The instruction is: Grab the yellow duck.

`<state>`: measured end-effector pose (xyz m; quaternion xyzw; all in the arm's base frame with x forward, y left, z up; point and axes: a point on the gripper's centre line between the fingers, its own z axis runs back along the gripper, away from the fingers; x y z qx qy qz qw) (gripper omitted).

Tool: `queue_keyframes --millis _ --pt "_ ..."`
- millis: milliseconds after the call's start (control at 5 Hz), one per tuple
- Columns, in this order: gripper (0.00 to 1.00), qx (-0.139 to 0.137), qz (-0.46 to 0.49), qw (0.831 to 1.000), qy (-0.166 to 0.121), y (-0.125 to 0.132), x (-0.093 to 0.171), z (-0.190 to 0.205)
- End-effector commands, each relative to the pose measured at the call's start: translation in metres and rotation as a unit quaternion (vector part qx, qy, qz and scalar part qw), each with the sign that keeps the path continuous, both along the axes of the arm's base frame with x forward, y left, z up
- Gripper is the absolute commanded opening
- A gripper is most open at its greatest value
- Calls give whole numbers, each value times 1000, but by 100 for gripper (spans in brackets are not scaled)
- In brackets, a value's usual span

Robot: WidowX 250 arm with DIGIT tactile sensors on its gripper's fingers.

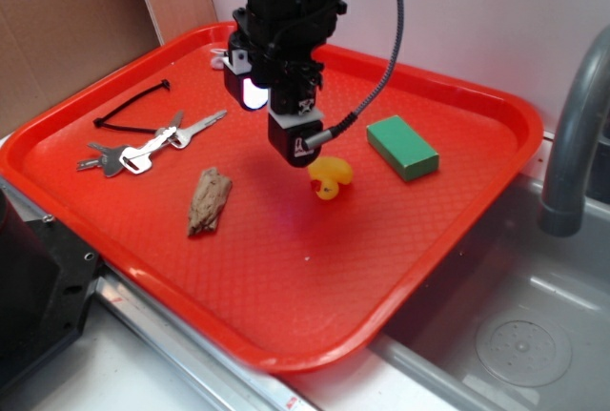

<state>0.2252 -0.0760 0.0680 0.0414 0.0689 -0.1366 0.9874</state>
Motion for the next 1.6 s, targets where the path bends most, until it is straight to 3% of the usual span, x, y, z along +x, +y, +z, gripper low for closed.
queue_keyframes --millis 0,200,400,800,1000,1200,1400 --pt "100 -23 -30 999 -31 -25 4 16" --pt "100 -28 -57 998 -28 -48 4 7" --pt "100 -27 -64 997 -18 -55 5 -2" --pt "100 -19 -42 999 5 -35 12 -30" --pt "82 -23 -40 999 29 -34 12 -43" --pt "0 -22 -37 998 36 -35 9 -48" --pt "0 -22 -38 999 30 -36 9 -42"
